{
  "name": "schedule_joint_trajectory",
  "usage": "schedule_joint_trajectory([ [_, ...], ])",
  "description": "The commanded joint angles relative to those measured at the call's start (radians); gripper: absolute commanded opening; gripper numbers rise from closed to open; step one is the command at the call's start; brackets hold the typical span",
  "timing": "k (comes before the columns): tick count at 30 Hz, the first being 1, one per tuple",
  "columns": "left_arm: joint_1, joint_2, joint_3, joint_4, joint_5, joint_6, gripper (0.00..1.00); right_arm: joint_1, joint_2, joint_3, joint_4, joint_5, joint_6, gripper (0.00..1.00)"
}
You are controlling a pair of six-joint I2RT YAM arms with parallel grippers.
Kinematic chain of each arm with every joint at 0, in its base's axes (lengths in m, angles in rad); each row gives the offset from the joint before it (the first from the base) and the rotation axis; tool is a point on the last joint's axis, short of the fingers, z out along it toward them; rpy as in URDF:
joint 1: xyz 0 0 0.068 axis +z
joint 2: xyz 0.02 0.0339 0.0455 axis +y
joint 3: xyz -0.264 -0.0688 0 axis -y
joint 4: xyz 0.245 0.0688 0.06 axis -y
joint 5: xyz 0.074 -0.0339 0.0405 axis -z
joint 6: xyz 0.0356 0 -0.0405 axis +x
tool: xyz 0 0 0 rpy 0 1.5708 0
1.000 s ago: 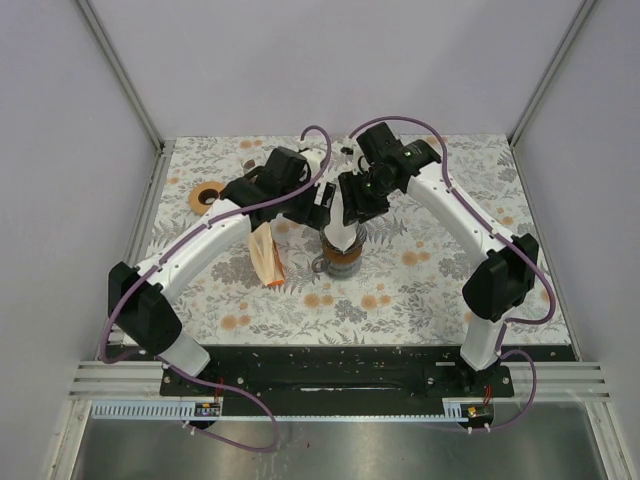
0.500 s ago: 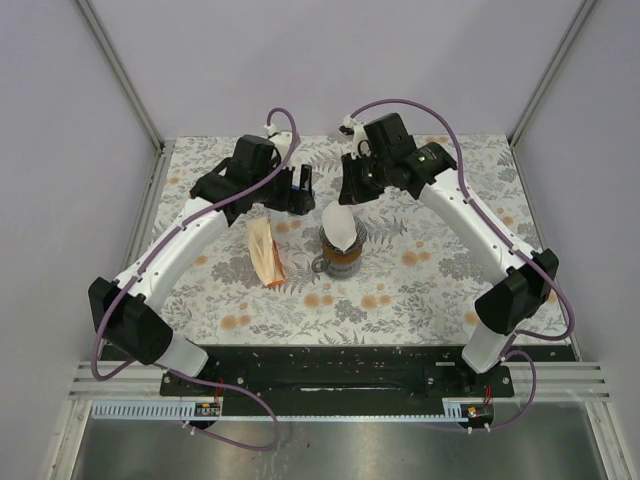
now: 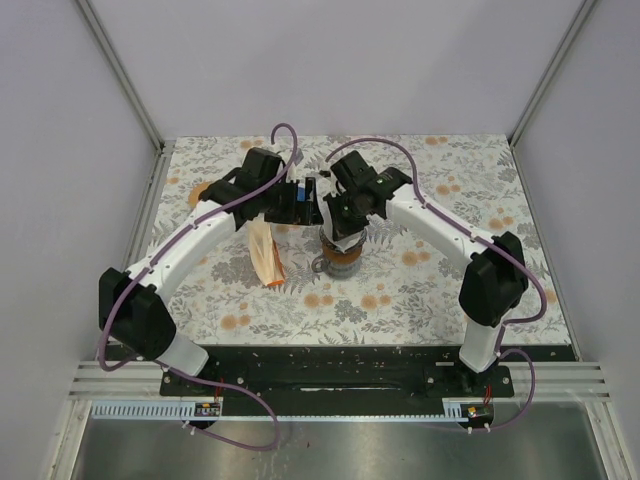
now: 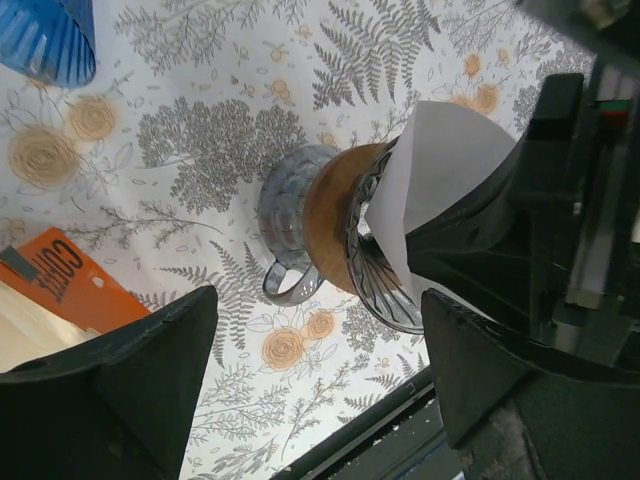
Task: Place the coffee filter in the dripper
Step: Place the coffee filter in the coffee dripper.
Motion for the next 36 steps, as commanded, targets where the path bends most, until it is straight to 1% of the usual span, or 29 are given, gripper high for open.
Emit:
schedule_joint_trajectory([
  [1,-0.001,0.015,-0.029,0.070,0.060,-0.056,0.86,0.022,0.010,-0.007,0.061,0.074,0.024,0.00],
  [6,-0.001,0.043,-0.038,0.073,0.076,-0.070,0.84,0.049,0.062,0.006,0.050,0.133,0.022,0.00],
  [12,-0.001,0.058,-0.049,0.088,0.074,-0.073,0.79,0.051,0.081,-0.025,0.068,0.130,0.011,0.00],
  [19,-0.001,0.081,-0.076,0.103,0.082,-0.081,0.63,0.049,0.079,-0.034,0.091,0.105,0.002,0.00],
  [27,-0.002,0.080,-0.089,0.117,0.069,-0.076,0.38,0.051,0.052,-0.014,0.105,0.064,-0.019,0.00],
  [29,-0.002,0.074,-0.093,0.117,0.069,-0.075,0.34,0.051,0.043,0.001,0.107,0.062,-0.025,0.00],
  [32,-0.008,0.058,-0.095,0.119,0.063,-0.072,0.32,0.051,0.032,0.024,0.105,0.059,-0.036,0.00],
  [34,-0.013,0.049,-0.093,0.120,0.056,-0.070,0.26,0.049,0.027,0.036,0.105,0.061,-0.047,0.00],
  [35,-0.016,0.048,-0.095,0.120,0.051,-0.067,0.26,0.049,0.023,0.042,0.104,0.061,-0.053,0.00],
  [36,-0.016,0.043,-0.095,0.120,0.048,-0.068,0.24,0.049,0.018,0.049,0.102,0.061,-0.056,0.02],
])
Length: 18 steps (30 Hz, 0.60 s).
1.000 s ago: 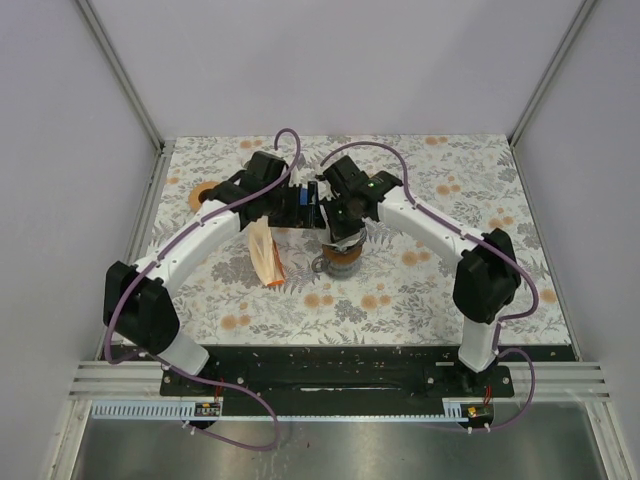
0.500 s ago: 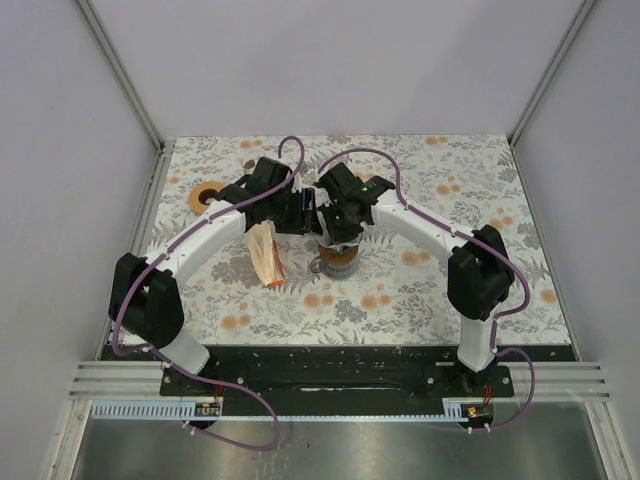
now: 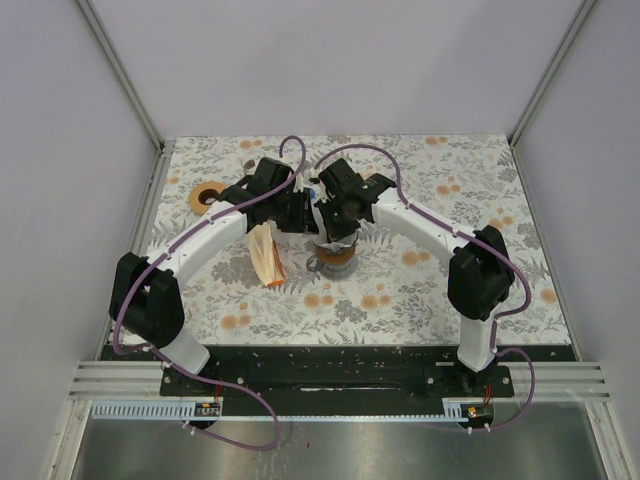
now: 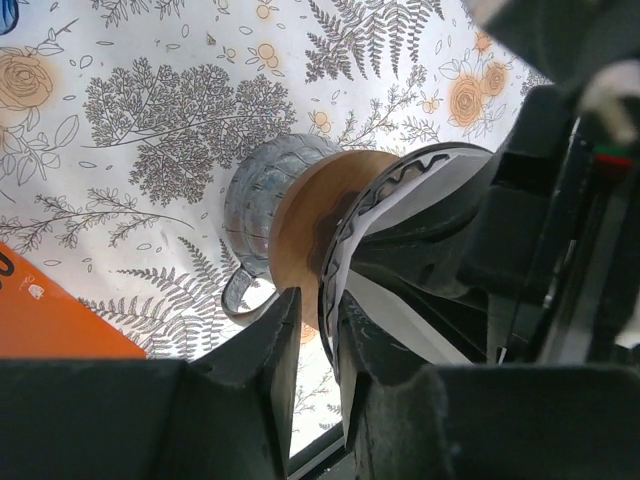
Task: Place the coffee filter in the dripper
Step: Place the coffee filter in the coffee dripper.
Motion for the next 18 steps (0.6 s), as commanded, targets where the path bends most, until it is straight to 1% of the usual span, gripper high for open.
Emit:
schedule_joint_trajectory([
  [1,-0.011,-0.044,-0.010,0.040,-0.021,0.007,0.21,0.010,-0.067,0.071,0.026,-0.012,-0.042,0.04],
  [4,-0.012,-0.049,-0.010,0.040,-0.028,0.006,0.17,0.008,-0.096,0.083,0.022,-0.020,-0.067,0.10],
  [6,-0.012,-0.053,-0.008,0.040,-0.028,0.006,0.15,0.008,-0.116,0.088,0.024,-0.026,-0.088,0.19],
  [12,-0.016,-0.058,-0.002,0.037,-0.037,0.007,0.13,0.004,-0.182,0.074,0.022,-0.032,-0.144,0.34],
  [14,-0.014,-0.055,-0.005,0.035,-0.040,0.007,0.10,0.004,-0.209,0.062,0.026,-0.044,-0.170,0.39],
  [16,-0.017,-0.052,-0.008,0.035,-0.041,0.007,0.09,0.005,-0.240,0.042,0.032,-0.073,-0.202,0.46],
  [17,-0.017,-0.049,-0.007,0.035,-0.040,0.007,0.09,0.004,-0.261,0.026,0.042,-0.095,-0.246,0.51],
  [18,-0.017,-0.049,-0.007,0.035,-0.040,0.007,0.09,0.004,-0.281,0.005,0.061,-0.136,-0.278,0.57],
])
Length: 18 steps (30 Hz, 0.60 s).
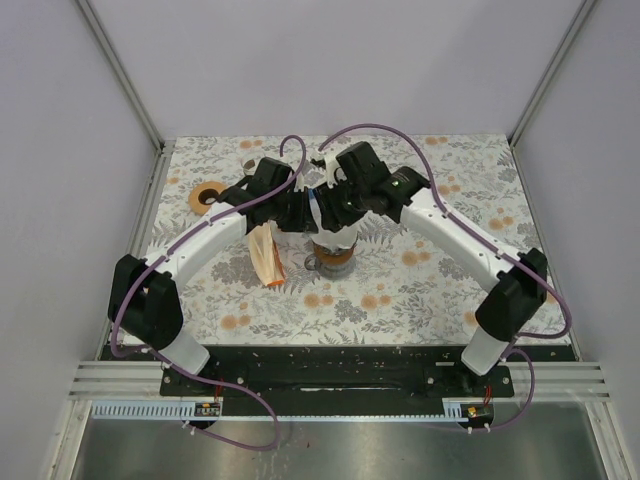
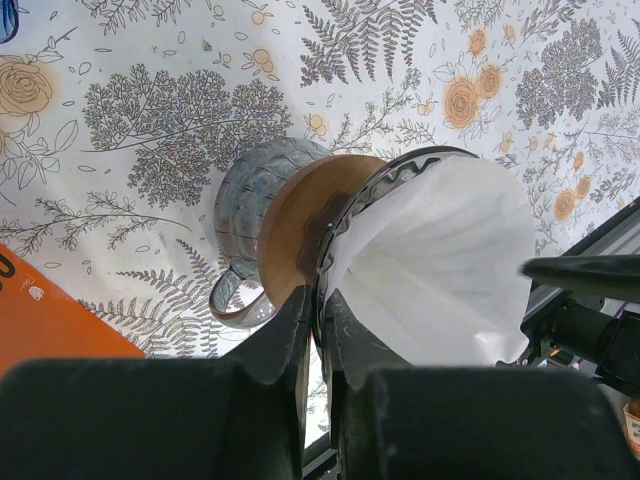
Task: Place the coffee filter in the dripper
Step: Place the coffee filter in the coffee dripper.
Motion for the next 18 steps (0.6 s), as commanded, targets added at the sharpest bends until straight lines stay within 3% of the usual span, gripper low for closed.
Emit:
schedule_joint_trajectory([
  [1,-0.001,-0.034,-0.004,0.022,-0.021,0.009,0.09,0.005,-0.117,-0.055,0.071,-0.132,-0.151,0.63],
  [6,-0.001,-0.037,-0.001,0.022,-0.020,0.009,0.09,0.019,-0.197,-0.199,0.152,-0.239,-0.348,0.82],
  [12,-0.003,-0.036,0.002,0.022,-0.018,0.012,0.09,0.074,-0.171,-0.272,0.205,-0.230,-0.548,0.84],
  [18,-0.003,-0.031,0.006,0.021,-0.010,0.009,0.09,0.083,-0.096,-0.241,0.169,-0.187,-0.599,0.78],
])
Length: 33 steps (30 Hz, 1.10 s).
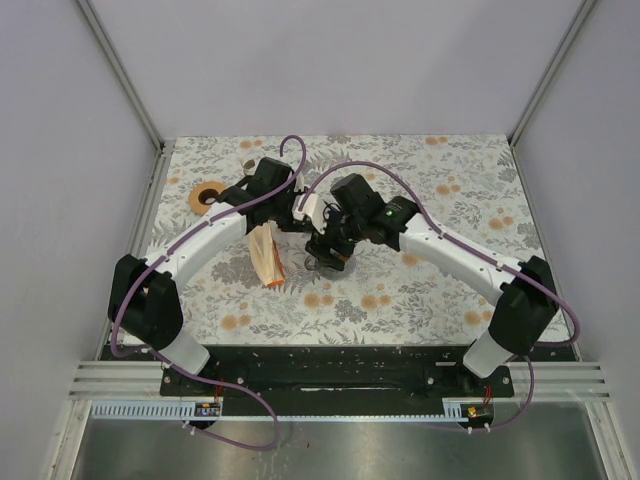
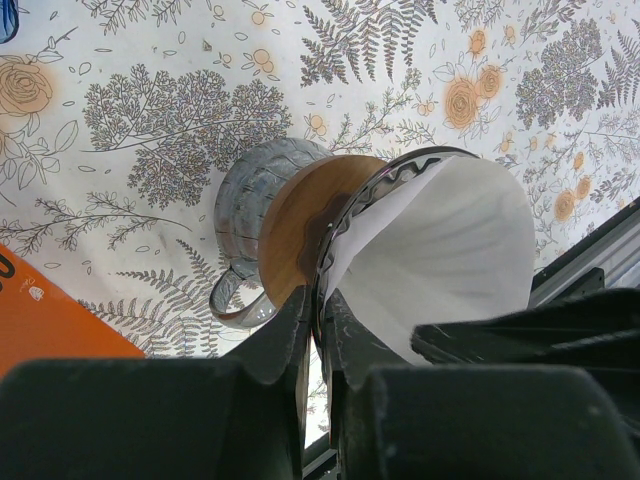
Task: Place the coffee filter in the dripper
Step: Place the coffee filter in the coffee dripper.
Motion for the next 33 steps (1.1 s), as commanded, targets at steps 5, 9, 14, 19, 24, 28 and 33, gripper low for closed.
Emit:
schedule_joint_trajectory([
  [5,-0.003,-0.031,0.009,0.019,-0.020,0.011,0.09,0.008,0.040,0.003,0.007,0.028,-0.060,0.70],
  [9,-0.003,-0.025,0.009,0.018,-0.018,0.009,0.09,0.013,0.054,-0.017,0.036,0.031,-0.040,0.47],
  [14,-0.003,-0.022,0.016,0.011,-0.023,0.011,0.09,0.017,0.063,-0.023,0.024,0.029,-0.063,0.28],
  [19,-0.003,-0.020,0.017,0.011,-0.026,0.014,0.09,0.018,0.062,-0.025,0.003,0.037,-0.084,0.15],
  [24,-0.003,-0.017,0.017,0.011,-0.028,0.014,0.09,0.022,0.055,-0.034,0.006,0.049,-0.100,0.19],
  [28,-0.003,-0.017,0.019,0.011,-0.029,0.014,0.09,0.025,0.043,-0.049,0.016,0.074,-0.106,0.66],
  [33,-0.003,-0.016,0.017,0.011,-0.026,0.015,0.09,0.030,0.054,-0.068,0.041,0.087,-0.106,0.70],
])
